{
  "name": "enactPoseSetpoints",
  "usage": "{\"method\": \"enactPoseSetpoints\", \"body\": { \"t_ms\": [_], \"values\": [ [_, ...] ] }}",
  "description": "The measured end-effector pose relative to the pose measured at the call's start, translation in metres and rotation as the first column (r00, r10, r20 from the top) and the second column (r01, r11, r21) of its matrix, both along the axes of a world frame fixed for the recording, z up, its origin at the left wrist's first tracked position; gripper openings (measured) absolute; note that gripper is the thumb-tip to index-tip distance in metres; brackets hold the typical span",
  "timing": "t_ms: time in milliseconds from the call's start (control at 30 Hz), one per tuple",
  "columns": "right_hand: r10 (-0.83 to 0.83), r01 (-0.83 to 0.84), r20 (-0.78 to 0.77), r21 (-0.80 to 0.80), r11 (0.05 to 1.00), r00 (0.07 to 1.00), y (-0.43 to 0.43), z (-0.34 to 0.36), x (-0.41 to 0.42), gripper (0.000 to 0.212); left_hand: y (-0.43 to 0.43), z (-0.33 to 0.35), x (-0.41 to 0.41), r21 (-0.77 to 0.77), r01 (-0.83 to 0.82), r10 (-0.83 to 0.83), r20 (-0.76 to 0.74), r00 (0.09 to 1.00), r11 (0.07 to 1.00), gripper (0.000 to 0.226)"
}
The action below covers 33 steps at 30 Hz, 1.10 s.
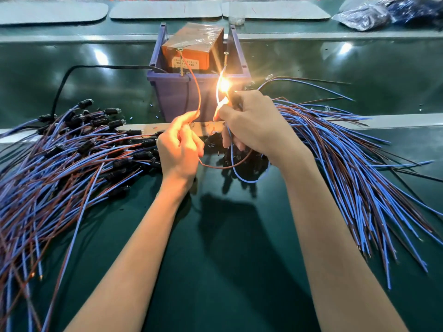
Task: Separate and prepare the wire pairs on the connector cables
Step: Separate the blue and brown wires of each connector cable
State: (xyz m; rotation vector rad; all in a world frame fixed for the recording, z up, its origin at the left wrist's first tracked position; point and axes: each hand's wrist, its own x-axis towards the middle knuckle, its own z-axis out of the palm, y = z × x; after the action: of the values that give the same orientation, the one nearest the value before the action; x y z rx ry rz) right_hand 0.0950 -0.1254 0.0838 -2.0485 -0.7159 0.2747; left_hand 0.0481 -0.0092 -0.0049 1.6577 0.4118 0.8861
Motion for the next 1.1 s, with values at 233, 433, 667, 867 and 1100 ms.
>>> {"method": "enactPoseSetpoints", "body": {
  "t_ms": [233,433,667,867,1100],
  "values": [
    [0.014,-0.014,0.013,-0.003,1.0,1.0,-0.001,-0.001,0.001,0.025,0.001,-0.001,0.001,-0.01,0.007,-0.007,-0.005,1.0,1.0,0.034],
    [0.046,-0.046,0.006,0.003,0.999,0.999,-0.002,0.001,0.0,0.021,-0.002,0.004,-0.003,-0.09,0.035,-0.032,0.031,0.999,0.995,0.031],
    [0.313,-0.333,-0.156,-0.122,0.935,0.937,-0.006,0.005,-0.013,0.038,0.0,0.008,-0.008,-0.406,0.3,-0.225,0.221,0.949,0.863,0.052],
    [0.129,-0.099,0.078,-0.311,0.945,0.989,-0.008,0.014,-0.008,0.063,0.001,0.012,-0.008,-0.296,0.262,-0.201,0.221,0.954,0.919,0.051],
    [-0.286,0.338,0.248,-0.201,0.92,0.926,-0.026,0.02,0.013,0.054,-0.002,0.01,-0.008,-0.303,0.156,-0.096,0.203,0.974,0.94,0.028]
  ]
}}
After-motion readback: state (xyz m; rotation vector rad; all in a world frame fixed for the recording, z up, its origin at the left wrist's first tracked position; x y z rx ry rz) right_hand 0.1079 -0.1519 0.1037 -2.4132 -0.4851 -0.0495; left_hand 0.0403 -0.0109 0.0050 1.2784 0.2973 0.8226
